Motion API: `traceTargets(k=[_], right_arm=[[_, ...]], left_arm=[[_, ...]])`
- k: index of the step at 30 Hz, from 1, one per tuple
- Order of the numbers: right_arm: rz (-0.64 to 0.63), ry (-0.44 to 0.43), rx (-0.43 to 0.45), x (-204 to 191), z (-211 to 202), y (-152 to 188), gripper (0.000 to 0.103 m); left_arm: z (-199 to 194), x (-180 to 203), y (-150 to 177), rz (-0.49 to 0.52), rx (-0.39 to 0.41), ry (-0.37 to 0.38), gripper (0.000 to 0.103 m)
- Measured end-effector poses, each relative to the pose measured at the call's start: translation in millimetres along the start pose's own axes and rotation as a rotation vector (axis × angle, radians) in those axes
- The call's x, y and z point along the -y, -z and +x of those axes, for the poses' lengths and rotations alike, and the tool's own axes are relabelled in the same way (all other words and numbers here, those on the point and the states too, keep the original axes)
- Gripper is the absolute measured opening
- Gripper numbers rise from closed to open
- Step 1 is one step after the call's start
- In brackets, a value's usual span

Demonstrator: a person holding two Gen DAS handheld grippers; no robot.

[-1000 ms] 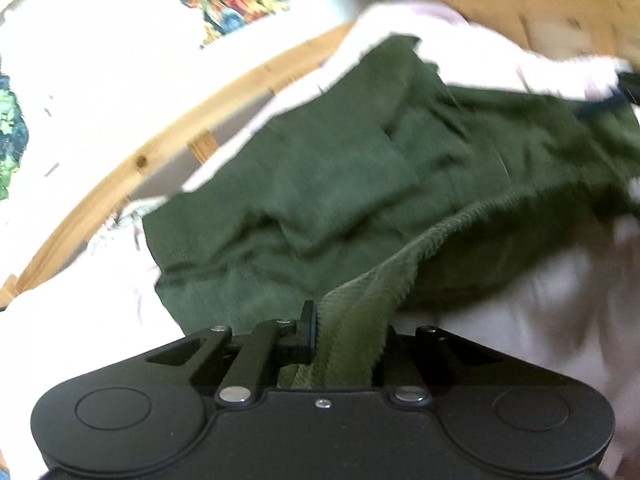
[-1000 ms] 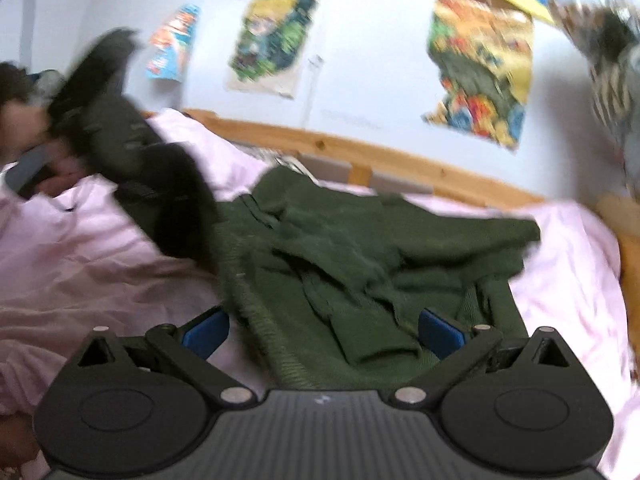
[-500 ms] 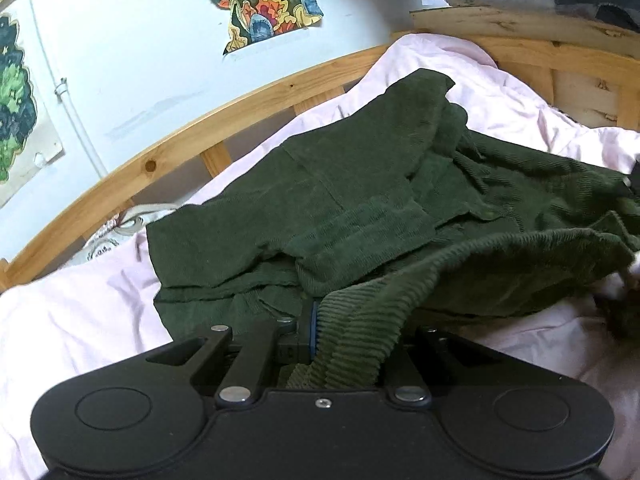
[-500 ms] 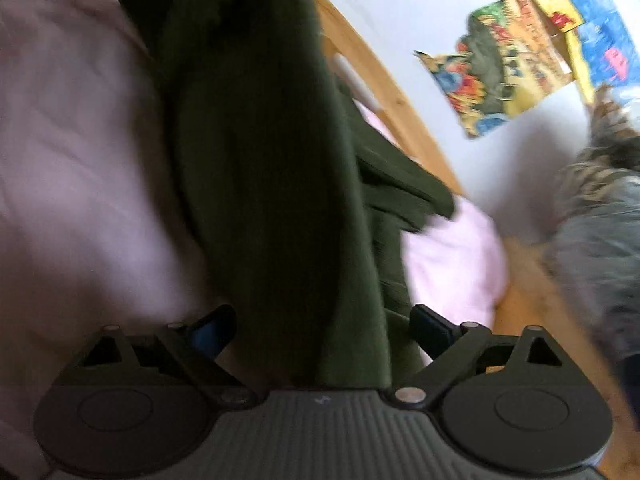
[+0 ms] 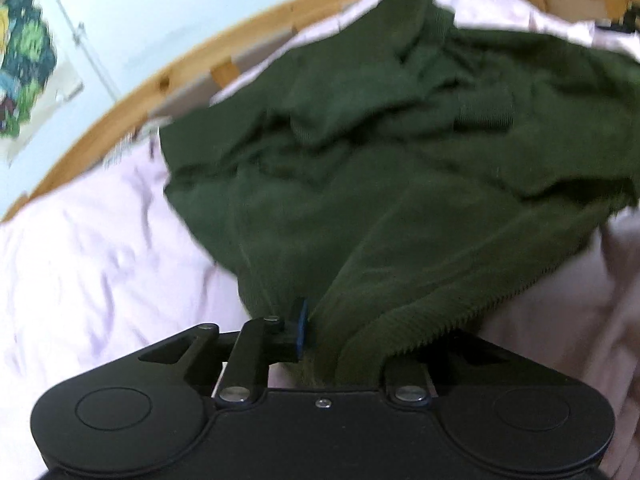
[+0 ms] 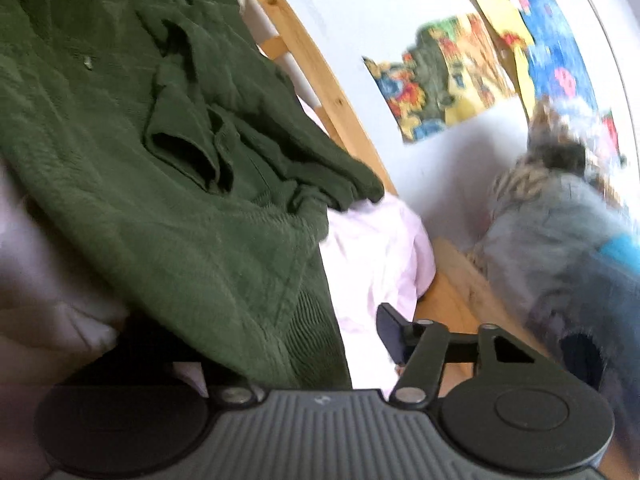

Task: Fold large clothes

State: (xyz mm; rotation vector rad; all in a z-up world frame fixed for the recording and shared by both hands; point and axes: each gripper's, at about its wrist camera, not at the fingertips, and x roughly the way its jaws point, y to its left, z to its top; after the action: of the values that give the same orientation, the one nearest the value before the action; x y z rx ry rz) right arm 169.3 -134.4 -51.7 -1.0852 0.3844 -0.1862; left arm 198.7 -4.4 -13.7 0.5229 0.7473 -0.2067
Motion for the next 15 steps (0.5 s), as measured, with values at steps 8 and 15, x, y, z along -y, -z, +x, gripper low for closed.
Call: traceTargets(k=[8, 15], right_arm=[[0.072, -0.059, -0.009, 9.3, -0.5, 0.1, 0.007], [0.320, -0.102, -0.025, 62.6, -42.6, -22.7, 0.004]], left_arm=[[0.5, 12.5, 24.2, 0.058, 0.016, -0.068, 0.014], [-44.4, -2.1, 20.9, -0.031, 0.202, -0.104, 0.008]])
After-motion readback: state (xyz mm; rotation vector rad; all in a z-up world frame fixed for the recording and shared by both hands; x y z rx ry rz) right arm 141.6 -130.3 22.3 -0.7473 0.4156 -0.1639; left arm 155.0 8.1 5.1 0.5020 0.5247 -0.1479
